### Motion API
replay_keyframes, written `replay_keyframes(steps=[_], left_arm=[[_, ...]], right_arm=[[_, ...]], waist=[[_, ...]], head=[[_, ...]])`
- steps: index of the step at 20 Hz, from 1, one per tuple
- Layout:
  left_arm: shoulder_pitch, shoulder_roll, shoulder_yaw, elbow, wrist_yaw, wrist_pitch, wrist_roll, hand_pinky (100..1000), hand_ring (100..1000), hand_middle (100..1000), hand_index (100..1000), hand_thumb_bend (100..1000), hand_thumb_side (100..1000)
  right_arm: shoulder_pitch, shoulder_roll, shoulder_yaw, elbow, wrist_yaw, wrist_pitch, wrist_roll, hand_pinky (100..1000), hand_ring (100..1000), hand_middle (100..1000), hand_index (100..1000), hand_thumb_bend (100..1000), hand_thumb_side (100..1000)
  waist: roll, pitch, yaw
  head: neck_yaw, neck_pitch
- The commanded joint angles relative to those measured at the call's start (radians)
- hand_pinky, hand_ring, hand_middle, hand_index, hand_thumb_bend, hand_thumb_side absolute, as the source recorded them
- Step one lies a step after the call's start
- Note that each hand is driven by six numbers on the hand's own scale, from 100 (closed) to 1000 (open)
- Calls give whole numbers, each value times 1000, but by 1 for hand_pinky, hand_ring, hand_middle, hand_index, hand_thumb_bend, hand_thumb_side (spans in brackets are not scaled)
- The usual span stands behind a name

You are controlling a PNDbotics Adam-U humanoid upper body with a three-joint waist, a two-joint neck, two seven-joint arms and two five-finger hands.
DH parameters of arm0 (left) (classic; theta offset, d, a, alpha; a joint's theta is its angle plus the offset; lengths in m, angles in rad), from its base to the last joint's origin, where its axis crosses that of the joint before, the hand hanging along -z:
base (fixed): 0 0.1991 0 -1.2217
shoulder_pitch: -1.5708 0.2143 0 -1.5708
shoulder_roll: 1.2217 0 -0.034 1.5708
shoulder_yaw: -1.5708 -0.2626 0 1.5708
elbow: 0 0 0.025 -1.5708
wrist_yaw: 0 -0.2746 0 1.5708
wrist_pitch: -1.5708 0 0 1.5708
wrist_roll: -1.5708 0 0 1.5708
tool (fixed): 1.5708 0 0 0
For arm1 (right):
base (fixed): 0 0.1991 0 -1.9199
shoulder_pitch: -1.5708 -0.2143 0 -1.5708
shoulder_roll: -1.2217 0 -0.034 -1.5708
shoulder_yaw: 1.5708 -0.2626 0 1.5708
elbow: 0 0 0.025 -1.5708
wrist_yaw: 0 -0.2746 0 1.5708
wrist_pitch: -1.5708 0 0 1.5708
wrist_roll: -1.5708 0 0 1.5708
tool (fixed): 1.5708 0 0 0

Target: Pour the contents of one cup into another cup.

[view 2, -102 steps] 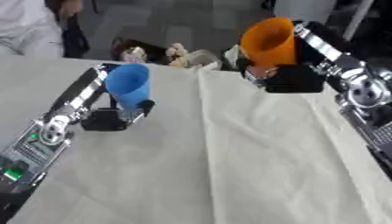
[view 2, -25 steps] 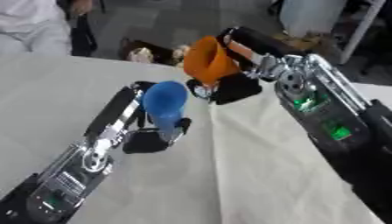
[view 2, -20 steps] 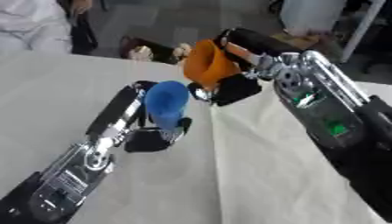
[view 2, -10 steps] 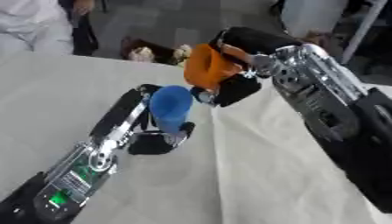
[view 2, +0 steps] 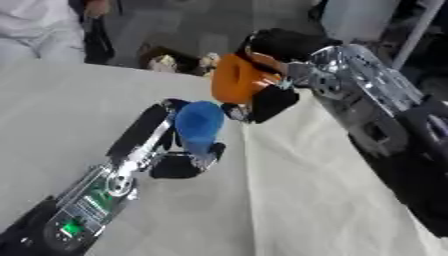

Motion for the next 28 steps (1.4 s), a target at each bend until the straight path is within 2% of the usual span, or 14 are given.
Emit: replay_keyframes(steps=[1, 11, 20, 28], left_arm=[[-23, -3, -1, -3, -8, -2, -4, 234, 359, 513, 329, 100, 282], [-28, -17, -3, 37, -38, 5, -12, 220, 353, 507, 331, 100, 278], [-38, -30, -8, 73, -72, 19, -43, 219, 354, 506, 338, 100, 273], [-46, -42, -6, 98, -86, 37, -60, 219, 355, 506, 342, 100, 270]], right_arm=[[-26, -10, -5, -19, 21, -20, 4, 259, 463, 509, 583, 100, 510], [-45, -11, 16, -22, 99, -94, 18, 272, 477, 533, 595, 100, 511], [-58, -2, 37, -6, 152, -165, 24, 278, 487, 550, 604, 100, 508], [-67, 3, 54, 17, 180, -252, 21, 280, 494, 560, 607, 100, 505]], waist=[[-14, -38, -2], [-19, -43, -3], [-16, -48, 2], [-13, -53, 4]], head=[[5, 6], [22, 16], [19, 30], [19, 41]])
